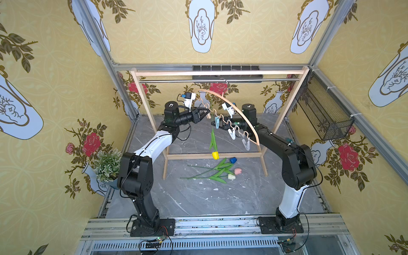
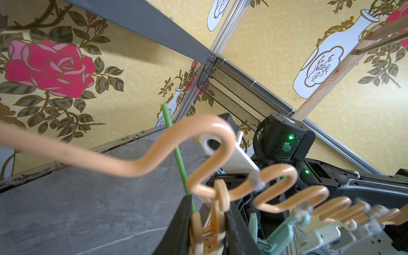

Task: Dry the flowers on a clothes hanger
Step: Clamp the flower onto the hanger.

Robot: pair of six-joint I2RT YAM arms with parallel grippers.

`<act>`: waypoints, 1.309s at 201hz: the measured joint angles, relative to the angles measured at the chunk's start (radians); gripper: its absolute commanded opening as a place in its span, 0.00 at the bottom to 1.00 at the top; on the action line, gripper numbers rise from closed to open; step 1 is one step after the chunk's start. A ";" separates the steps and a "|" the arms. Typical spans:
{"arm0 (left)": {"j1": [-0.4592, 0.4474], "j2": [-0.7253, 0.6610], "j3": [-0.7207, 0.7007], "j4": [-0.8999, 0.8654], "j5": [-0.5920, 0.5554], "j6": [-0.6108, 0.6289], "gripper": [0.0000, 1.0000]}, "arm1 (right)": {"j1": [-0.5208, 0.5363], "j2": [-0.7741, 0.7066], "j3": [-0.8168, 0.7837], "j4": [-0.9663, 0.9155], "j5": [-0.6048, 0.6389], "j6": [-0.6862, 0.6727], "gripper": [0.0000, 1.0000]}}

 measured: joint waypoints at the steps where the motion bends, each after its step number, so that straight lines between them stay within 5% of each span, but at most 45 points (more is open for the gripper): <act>1: 0.000 0.000 0.000 0.000 0.000 0.000 0.24 | 0.000 0.000 0.000 0.001 0.000 0.000 0.00; 263: -0.004 0.003 -0.005 0.023 0.010 -0.024 0.22 | 0.007 0.010 0.025 0.050 -0.060 0.030 0.00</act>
